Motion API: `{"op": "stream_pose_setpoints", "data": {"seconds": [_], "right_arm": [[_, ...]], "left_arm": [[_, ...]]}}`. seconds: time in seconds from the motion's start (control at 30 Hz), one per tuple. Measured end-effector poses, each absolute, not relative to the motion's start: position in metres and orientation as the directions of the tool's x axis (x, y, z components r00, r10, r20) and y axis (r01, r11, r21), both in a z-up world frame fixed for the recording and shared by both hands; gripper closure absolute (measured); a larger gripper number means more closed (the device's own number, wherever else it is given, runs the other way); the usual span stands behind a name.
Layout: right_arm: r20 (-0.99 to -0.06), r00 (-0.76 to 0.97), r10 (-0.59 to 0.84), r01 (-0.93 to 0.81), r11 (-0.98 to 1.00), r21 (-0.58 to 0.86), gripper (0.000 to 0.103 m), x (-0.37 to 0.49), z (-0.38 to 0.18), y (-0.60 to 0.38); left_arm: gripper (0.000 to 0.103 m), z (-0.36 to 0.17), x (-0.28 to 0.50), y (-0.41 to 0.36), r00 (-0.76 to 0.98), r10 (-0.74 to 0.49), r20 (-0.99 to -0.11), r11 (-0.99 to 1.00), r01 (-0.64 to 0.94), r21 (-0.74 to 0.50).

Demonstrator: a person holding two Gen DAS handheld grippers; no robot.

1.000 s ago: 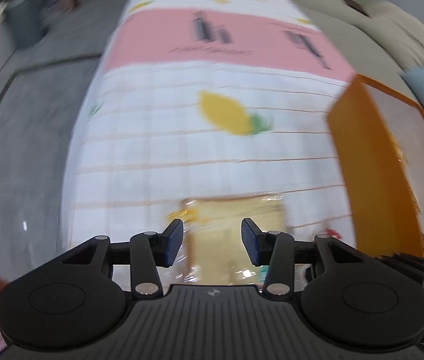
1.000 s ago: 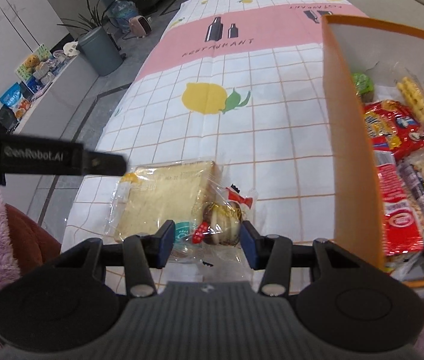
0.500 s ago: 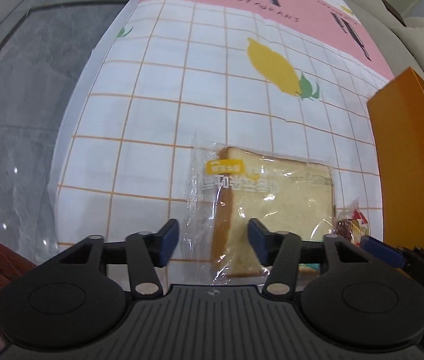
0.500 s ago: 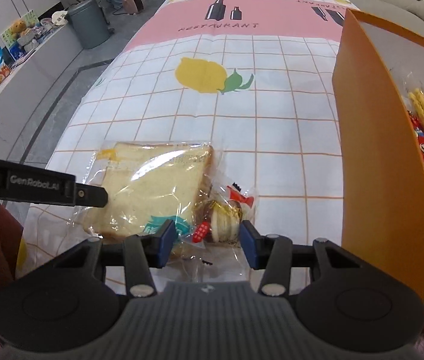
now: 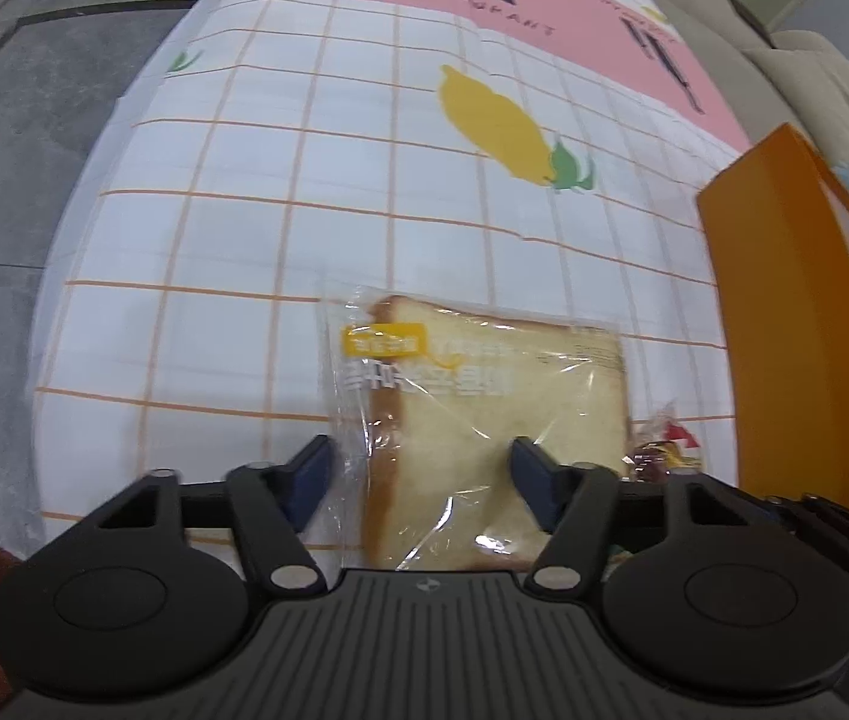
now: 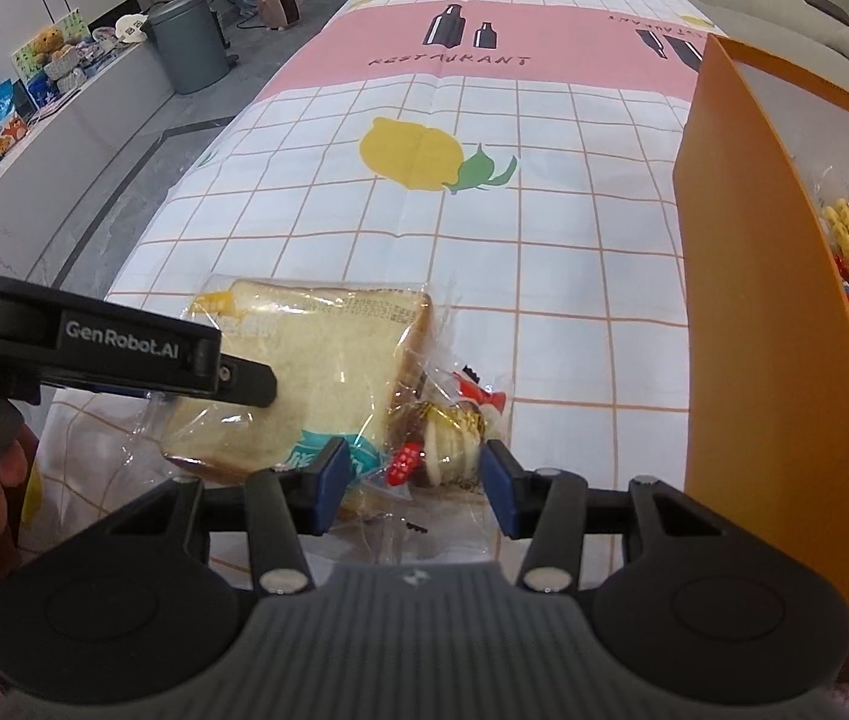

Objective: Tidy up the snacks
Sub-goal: 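Lift the bread slice with the left gripper while the right gripper holds the round snack, then carry the bread and round snack over the box and release them inside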

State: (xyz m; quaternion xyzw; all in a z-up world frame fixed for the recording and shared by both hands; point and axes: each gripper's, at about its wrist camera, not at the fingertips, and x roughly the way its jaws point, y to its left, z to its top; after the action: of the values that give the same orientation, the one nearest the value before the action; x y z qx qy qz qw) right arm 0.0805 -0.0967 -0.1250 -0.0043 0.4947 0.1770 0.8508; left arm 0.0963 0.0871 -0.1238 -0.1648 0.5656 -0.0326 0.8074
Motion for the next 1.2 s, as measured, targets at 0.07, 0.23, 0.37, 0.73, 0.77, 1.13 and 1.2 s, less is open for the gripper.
{"op": "stream_pose_setpoints", "data": {"seconds": [0.07, 0.23, 0.37, 0.73, 0.77, 1.13, 1.2], "right_arm": [[-0.842, 0.448, 0.3, -0.302, 0.937, 0.173, 0.055, 0.081, -0.125, -0.097], [-0.839, 0.451, 0.303, -0.299, 0.938, 0.178, 0.056, 0.08, -0.125, -0.098], [-0.837, 0.454, 0.306, -0.278, 0.941, 0.193, 0.057, 0.08, -0.124, -0.103], [-0.811, 0.491, 0.318, -0.26, 0.942, 0.212, 0.059, 0.071, -0.104, -0.116], [-0.808, 0.496, 0.318, -0.259, 0.942, 0.212, 0.059, 0.069, -0.101, -0.117], [-0.763, 0.553, 0.335, -0.257, 0.939, 0.226, 0.059, 0.063, -0.067, -0.138], [-0.755, 0.558, 0.344, -0.256, 0.937, 0.237, 0.059, 0.062, -0.061, -0.144]], "left_arm": [[0.039, -0.124, 0.096, 0.088, 0.361, -0.243, -0.9, 0.941, -0.136, -0.309], [0.072, -0.113, 0.091, 0.087, 0.39, -0.221, -0.894, 0.95, -0.12, -0.287], [0.085, -0.1, 0.085, 0.082, 0.42, -0.201, -0.885, 0.957, -0.107, -0.268], [0.095, -0.051, 0.08, 0.057, 0.501, -0.165, -0.849, 0.978, -0.029, -0.208], [0.096, -0.046, 0.08, 0.054, 0.504, -0.166, -0.848, 0.979, -0.02, -0.203], [0.1, -0.011, 0.085, 0.021, 0.533, -0.14, -0.834, 0.989, 0.107, -0.098], [0.1, -0.005, 0.085, 0.016, 0.539, -0.139, -0.831, 0.988, 0.129, -0.082]]}}
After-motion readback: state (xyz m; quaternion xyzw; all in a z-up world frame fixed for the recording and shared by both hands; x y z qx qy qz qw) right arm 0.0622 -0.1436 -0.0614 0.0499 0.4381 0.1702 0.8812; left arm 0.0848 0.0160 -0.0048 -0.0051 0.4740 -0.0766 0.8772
